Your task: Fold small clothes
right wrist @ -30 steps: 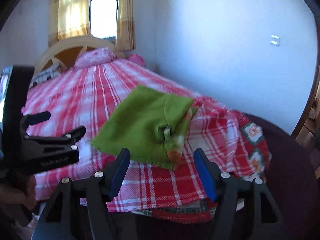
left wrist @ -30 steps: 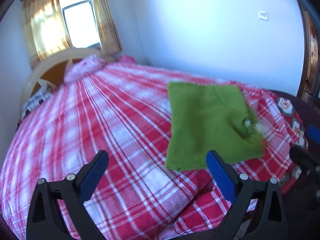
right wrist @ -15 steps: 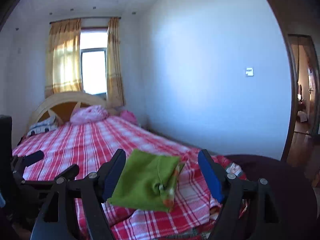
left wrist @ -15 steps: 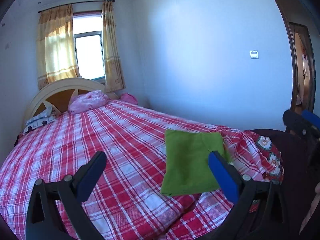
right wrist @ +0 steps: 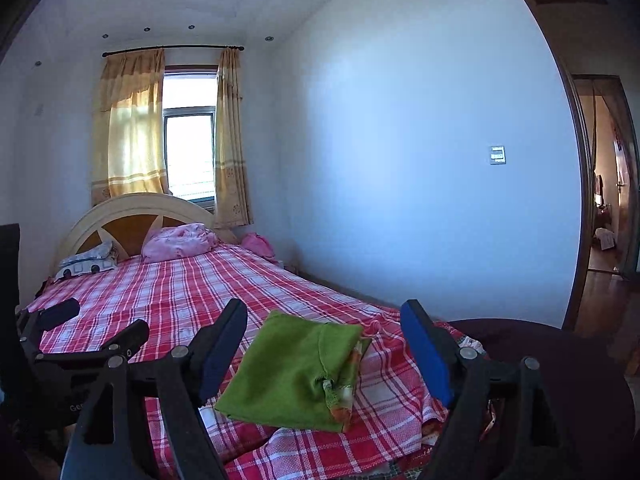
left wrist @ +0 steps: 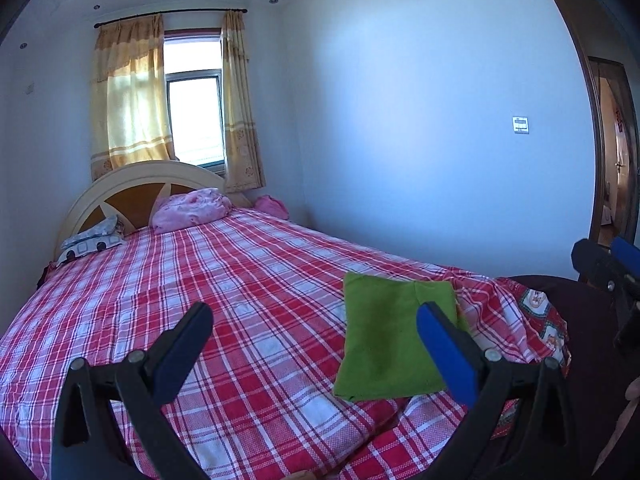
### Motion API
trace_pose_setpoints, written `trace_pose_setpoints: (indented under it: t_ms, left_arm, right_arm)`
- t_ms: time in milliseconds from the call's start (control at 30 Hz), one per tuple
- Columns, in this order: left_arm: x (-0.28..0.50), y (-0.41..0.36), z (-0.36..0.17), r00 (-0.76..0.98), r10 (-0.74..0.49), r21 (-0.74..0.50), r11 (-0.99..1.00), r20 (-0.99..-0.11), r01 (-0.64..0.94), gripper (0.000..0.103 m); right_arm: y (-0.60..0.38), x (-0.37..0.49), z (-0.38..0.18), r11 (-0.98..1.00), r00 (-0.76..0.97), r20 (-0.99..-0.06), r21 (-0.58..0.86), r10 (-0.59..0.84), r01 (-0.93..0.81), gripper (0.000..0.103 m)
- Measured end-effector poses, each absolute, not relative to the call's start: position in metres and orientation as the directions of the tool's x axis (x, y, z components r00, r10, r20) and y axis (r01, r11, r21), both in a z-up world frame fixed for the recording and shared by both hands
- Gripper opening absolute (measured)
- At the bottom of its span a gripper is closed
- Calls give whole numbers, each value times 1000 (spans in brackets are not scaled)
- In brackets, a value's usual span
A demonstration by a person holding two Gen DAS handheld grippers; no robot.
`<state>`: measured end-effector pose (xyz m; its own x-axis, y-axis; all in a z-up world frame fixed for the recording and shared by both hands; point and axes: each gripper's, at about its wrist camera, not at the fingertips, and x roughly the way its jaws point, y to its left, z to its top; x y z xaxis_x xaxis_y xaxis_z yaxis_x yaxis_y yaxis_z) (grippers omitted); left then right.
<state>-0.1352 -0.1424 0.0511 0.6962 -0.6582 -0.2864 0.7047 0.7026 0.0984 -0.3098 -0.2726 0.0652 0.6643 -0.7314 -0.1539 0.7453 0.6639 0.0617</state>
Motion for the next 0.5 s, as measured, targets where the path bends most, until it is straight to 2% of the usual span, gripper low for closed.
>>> trace_pose_setpoints:
  t_ms: [500]
  left_arm:
    - [-135,-144,52,692,-658,99,700,-295,708,103]
  right_arm:
    - [-277,-308,64,662,662,-164,63,-732,747,80]
